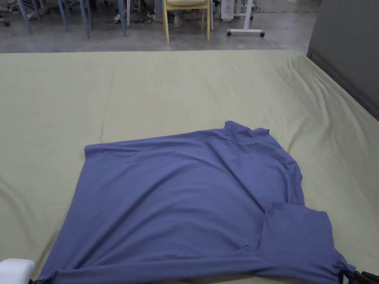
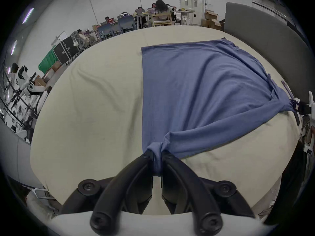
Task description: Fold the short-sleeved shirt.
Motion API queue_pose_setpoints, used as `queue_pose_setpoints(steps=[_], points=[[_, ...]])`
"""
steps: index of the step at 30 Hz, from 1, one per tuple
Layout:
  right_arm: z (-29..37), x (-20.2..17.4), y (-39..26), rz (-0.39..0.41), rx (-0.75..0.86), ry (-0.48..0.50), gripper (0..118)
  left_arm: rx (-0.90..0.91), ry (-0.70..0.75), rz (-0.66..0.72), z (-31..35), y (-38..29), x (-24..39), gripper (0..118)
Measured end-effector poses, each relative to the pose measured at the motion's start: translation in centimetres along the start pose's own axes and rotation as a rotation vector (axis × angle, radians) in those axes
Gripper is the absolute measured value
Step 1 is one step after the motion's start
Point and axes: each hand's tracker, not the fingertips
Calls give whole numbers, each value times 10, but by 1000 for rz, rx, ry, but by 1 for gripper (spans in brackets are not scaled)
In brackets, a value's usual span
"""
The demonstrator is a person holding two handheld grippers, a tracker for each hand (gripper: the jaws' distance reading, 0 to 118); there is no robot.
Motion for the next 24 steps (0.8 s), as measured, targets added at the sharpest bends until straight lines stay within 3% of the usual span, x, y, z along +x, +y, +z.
queue_pose_setpoints(steps=[1,2,3,4,5,11,13,14,15,16,17,19,21,24], points=[[-2,-1,-1,7,2,1,6,0,-4,8,-4,1,0,6],[-4,-2,-1,14,4,0,12,-15,-31,37,-11,0,-4,16],[-7,-3,2,3,-1,-1,38,-40,-37,77,-14,1,-4,44],[-8,-4,5,-39,-44,-6,83,-81,-29,114,-18,3,-5,73],[-9,-4,7,-45,-56,-5,111,-88,-48,142,-19,0,-10,81],[50,-23,26,21,43,-53,112,25,-2,122,49,-4,-23,81],[73,-37,32,56,93,-37,110,85,-18,108,78,-1,-23,79],[82,-44,33,76,120,-36,98,139,-37,95,94,-3,-21,60],[87,-49,33,93,139,-22,72,189,-44,79,106,-3,-19,21],[93,-55,33,103,153,0,28,241,-20,78,115,-2,-13,0],[92,-57,32,102,142,1,3,252,8,84,118,1,-7,0],[86,-64,29,104,156,-38,3,244,-7,88,119,4,-1,0],[76,-63,31,117,93,27,3,212,-24,92,109,6,5,0],[74,-64,28,96,96,41,3,164,-32,90,88,6,9,0]])
